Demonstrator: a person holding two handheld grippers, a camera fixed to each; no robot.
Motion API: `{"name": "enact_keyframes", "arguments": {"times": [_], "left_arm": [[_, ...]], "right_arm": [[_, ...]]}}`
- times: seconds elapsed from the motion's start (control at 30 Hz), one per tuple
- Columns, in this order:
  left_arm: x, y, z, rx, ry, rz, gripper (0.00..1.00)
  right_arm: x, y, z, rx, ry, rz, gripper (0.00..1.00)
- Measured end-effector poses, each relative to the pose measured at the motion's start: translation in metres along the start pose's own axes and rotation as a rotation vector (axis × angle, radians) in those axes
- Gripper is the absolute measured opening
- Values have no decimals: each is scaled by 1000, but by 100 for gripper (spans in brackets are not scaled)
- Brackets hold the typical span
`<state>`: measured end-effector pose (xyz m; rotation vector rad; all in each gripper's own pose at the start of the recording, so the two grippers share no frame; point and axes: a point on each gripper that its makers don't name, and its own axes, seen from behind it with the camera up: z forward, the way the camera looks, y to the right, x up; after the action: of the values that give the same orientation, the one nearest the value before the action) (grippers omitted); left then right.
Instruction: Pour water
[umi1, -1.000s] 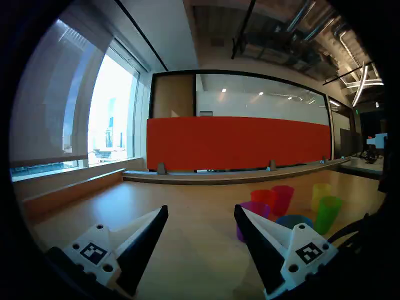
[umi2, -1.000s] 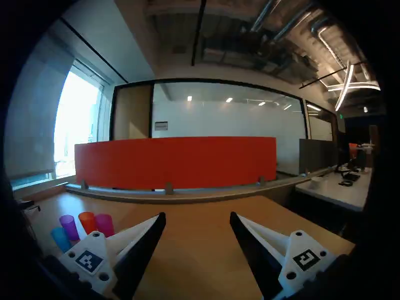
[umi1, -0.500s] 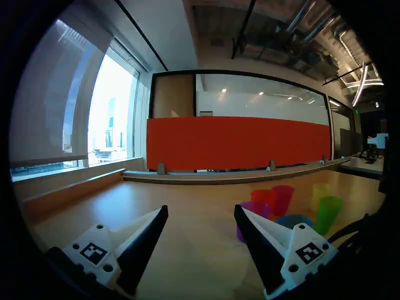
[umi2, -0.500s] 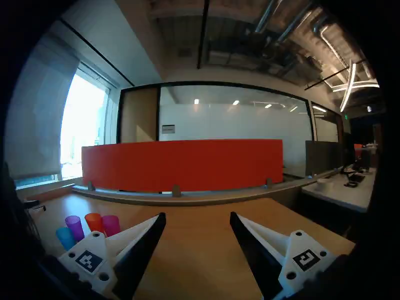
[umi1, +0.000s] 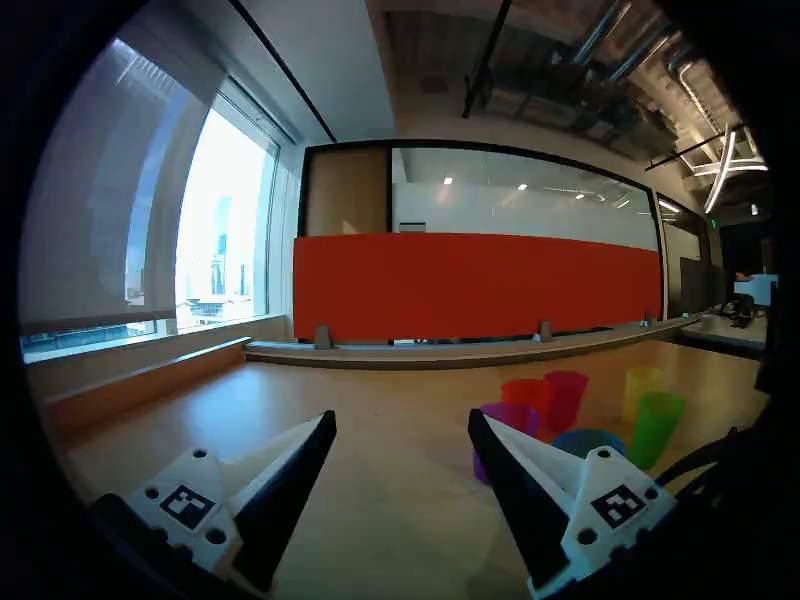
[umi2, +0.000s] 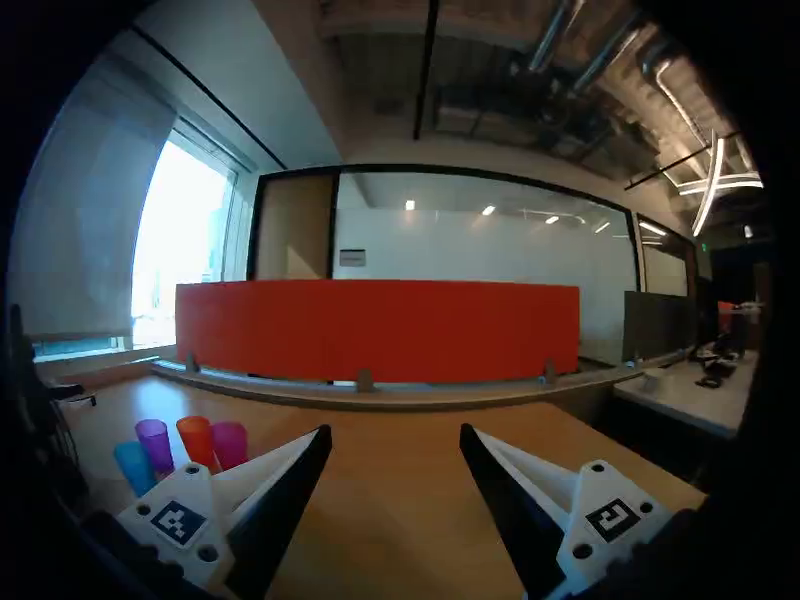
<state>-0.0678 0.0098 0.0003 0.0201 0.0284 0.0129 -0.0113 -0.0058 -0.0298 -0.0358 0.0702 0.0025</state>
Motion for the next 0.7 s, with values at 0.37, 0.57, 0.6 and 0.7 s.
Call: {"name": "enact_keyframes", "arguments": {"times": [0.37,0.57,0.6,0.7], "left_arm": [[0,-1,0,0,0,0,98],[0,-1,0,0,0,0,98],[0,-1,0,0,0,0,98],[0,-1,0,0,0,0,98]], "right_arm": [[-5,-3,13,14,39,15,99],[-26,-4,17,21,22,43,99],[-29,-4,18,21,21,47,99],[-36,-6,19,22,18,61,99]]}}
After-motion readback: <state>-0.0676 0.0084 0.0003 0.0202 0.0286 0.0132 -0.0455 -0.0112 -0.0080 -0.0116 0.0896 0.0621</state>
